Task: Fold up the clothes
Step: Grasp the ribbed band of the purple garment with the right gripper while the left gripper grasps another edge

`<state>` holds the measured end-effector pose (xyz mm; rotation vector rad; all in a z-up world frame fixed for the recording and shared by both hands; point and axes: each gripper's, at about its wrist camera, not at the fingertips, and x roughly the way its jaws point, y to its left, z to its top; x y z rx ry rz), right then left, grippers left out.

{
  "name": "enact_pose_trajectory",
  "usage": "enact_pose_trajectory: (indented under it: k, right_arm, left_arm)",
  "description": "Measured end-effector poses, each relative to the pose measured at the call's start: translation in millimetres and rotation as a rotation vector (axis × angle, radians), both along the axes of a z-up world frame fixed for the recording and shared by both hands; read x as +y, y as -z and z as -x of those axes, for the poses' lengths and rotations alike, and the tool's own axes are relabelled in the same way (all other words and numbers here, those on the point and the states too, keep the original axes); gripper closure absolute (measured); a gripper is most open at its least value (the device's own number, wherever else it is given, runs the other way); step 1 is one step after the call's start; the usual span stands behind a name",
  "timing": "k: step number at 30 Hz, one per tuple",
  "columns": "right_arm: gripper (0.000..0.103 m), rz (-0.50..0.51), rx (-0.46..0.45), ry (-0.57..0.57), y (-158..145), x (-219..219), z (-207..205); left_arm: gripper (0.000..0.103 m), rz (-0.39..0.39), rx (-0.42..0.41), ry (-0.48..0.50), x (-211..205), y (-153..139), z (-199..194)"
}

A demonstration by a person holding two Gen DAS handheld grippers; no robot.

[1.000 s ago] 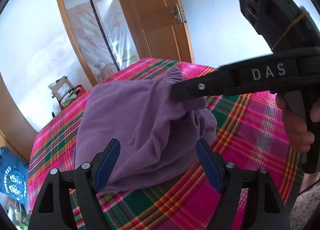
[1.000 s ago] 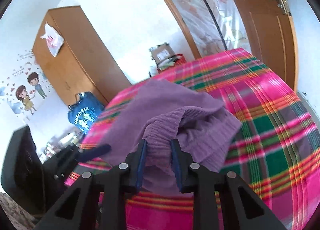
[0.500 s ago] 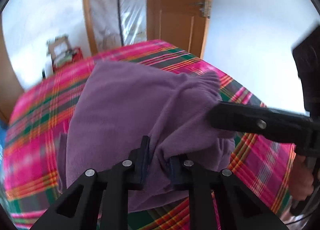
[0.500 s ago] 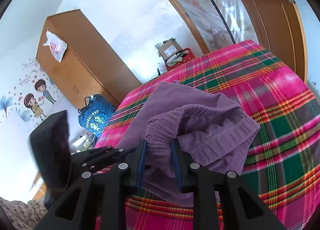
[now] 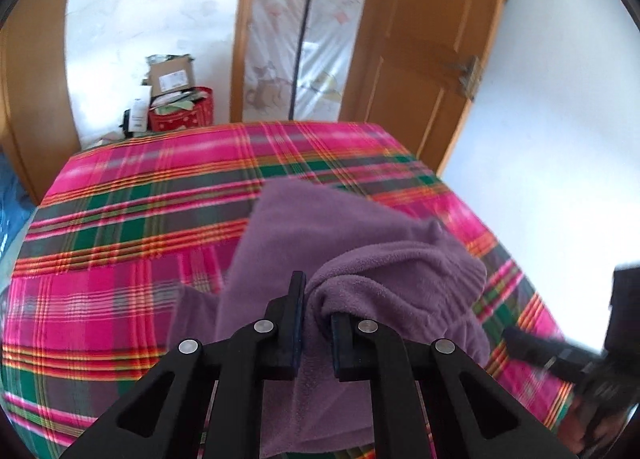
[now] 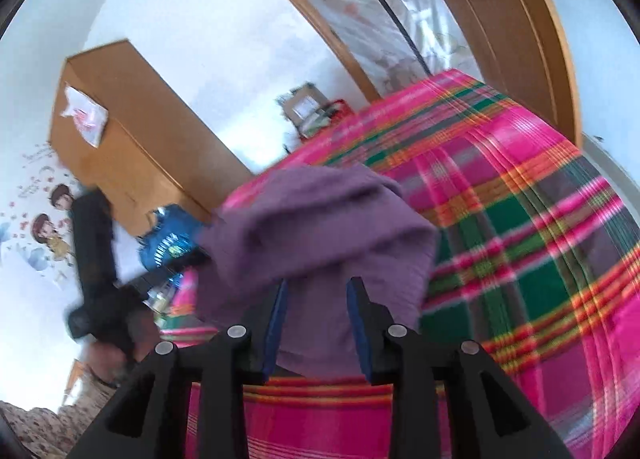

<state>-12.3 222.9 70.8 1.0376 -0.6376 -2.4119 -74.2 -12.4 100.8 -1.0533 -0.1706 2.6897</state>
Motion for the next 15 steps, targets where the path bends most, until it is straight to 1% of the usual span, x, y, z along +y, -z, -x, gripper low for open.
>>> enact_pose_trajectory:
  k: [1, 3, 4, 8, 9, 11, 12, 15]
  right_arm:
    - [0.069, -0.016, -0.017, 0.007, 3.9, -0.5, 0.3]
    - [0.062, -0.037, -0.04, 0.003, 9.9, -3.0, 1.2]
    - [0.061, -0.042, -0.045, -0.005, 10.1, -6.6, 2.6]
    - [0.052, -0.092, -0.044, -0.019, 9.1, -21.4, 5.7]
    - [0.052, -0.12, -0.04, -0.007, 9.0, -23.5, 5.2]
    - [0.052, -0.17, -0.015, 0.05, 5.6, -22.8, 1.3]
    - [0.052, -0.17, -0.009, 0.069, 4.9, -20.1, -1.0]
    - [0.051, -0.158, -0.031, 0.08, 8.8, -16.0, -3.4]
  left_arm:
    - [0.092, -0.007, 0.006, -0.016, -4.6, -4.0, -0.3]
    - [0.092, -0.017, 0.02, -0.048, -12.6, -11.0, -1.3]
    - [0.092, -0.022, 0.031, -0.064, -18.9, -13.3, -3.7]
    - [0.092, -0.034, 0.053, -0.124, -38.8, -20.0, -7.2]
    - [0.092, -0.035, 0.053, -0.136, -42.7, -19.3, -7.4]
    - [0.092, -0.037, 0.053, -0.159, -50.9, -18.4, -8.1]
    - [0.092, -0.037, 0.052, -0.169, -55.7, -18.2, -8.7]
    - [0.092, -0.049, 0.048, -0.198, -65.9, -17.5, -9.4]
